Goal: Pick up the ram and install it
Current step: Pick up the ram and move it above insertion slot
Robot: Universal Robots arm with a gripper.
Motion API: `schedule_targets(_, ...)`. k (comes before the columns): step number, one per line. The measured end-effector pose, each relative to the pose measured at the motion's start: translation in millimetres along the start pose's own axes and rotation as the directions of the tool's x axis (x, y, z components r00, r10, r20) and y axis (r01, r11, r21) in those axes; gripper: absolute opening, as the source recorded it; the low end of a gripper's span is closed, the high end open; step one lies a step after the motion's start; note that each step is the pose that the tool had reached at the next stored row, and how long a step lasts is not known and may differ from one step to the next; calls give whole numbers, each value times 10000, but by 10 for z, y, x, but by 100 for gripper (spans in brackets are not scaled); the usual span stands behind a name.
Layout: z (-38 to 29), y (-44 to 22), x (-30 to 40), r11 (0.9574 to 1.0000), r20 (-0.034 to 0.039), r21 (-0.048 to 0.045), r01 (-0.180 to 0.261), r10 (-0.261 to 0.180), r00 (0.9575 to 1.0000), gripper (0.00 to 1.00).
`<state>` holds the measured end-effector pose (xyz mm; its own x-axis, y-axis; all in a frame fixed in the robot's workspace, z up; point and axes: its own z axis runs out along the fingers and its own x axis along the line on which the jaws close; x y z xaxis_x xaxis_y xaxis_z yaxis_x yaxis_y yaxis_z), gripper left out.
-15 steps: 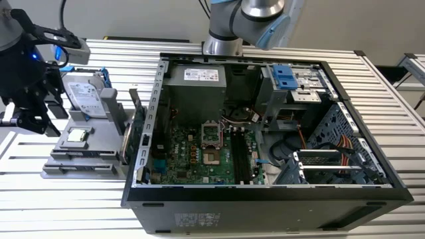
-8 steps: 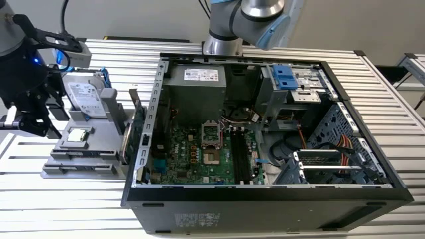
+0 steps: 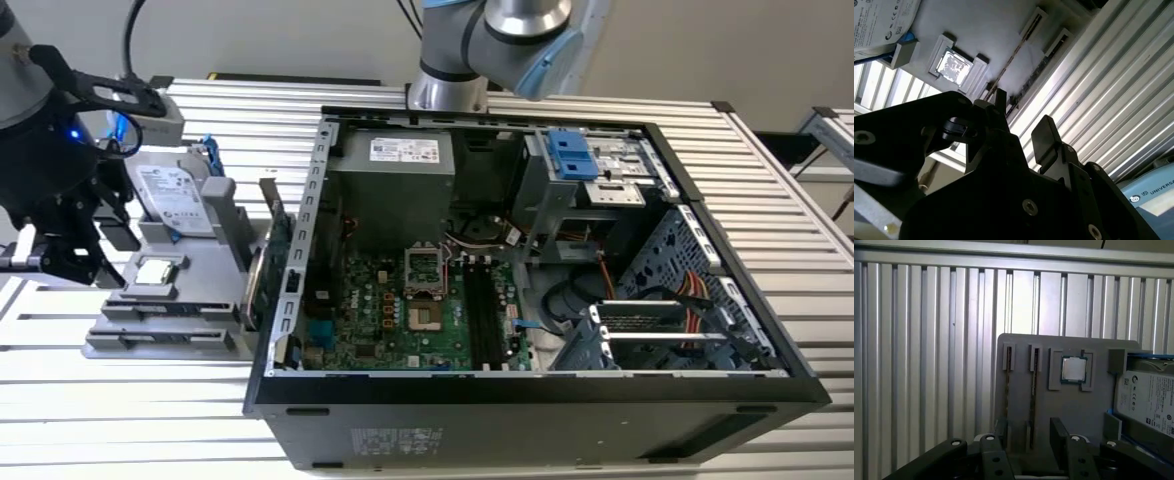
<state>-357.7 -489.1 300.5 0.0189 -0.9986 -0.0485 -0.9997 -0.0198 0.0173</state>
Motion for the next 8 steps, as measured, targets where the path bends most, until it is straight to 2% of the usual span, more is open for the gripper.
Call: schedule_targets(8, 66, 0, 39, 10000, 0, 0, -1, 1, 10000, 100)
